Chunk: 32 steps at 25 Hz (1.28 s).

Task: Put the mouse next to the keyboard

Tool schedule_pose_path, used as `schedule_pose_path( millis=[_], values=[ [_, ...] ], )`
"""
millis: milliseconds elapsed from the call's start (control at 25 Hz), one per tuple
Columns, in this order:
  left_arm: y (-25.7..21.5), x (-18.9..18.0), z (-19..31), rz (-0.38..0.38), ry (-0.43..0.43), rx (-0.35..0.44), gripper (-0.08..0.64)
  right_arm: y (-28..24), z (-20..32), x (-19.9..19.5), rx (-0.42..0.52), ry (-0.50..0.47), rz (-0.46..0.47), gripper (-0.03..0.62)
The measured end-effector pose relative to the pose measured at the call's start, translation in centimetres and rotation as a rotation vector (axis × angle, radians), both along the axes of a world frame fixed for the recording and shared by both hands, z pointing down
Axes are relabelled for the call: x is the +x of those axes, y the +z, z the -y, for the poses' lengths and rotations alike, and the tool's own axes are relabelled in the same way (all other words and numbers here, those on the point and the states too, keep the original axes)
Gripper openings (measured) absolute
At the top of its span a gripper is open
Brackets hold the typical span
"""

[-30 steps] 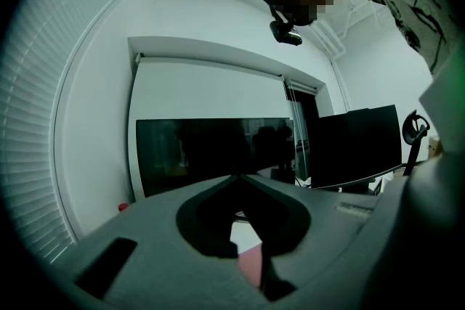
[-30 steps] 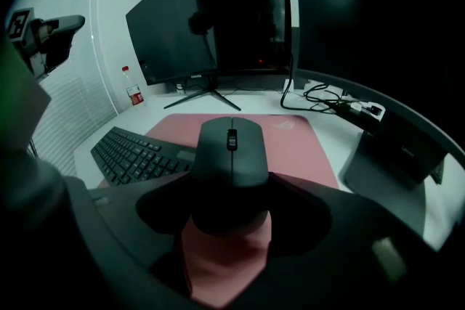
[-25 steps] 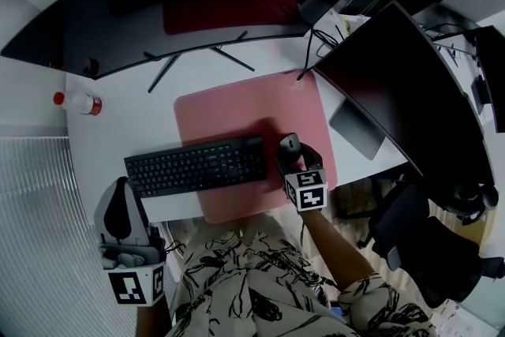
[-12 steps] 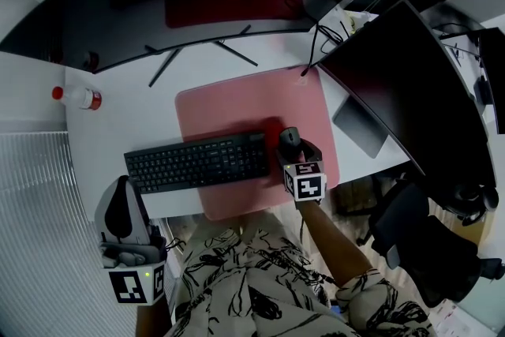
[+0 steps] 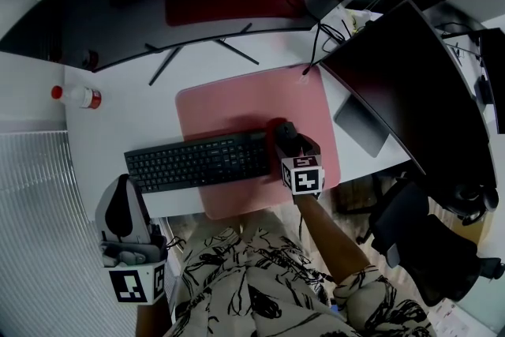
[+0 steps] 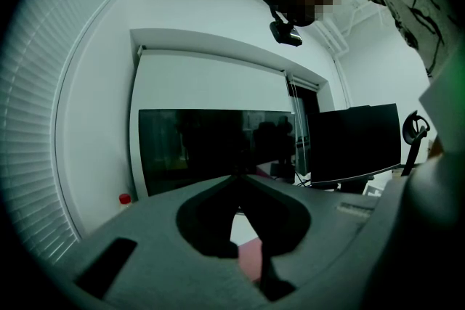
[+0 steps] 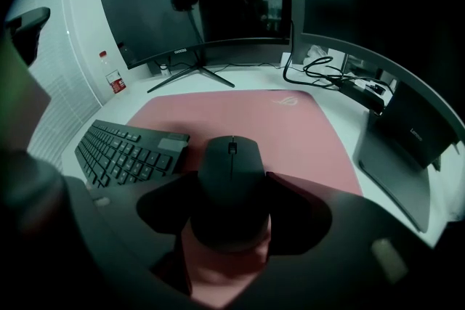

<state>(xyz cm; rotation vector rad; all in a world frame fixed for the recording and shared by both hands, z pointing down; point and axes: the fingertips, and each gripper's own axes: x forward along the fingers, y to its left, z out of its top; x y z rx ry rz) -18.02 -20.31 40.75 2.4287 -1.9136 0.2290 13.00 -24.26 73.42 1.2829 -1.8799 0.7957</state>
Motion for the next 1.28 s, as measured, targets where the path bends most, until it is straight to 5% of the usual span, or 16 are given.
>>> schedule_pose_path(
  millis=[520, 880, 1280],
  values=[
    [-0.3, -0.6, 0.0, -0.006, -0.011, 0.008, -0.003, 0.4, 0.3, -0.4, 0.01, -0.03, -0.043, 0.307],
    [-1.5, -1.0, -0.2, -0.013, -0.025, 0.037, -0.003, -3.8, 1.2, -1.1, 0.131, -0.098, 0.065, 0.348],
    [-3.7, -1.7, 0.3, -0.016, -0.043, 0.079, -0.003, -18.8, 4.2, -1.3, 0.489, -0.105, 0.218, 0.069]
  ],
)
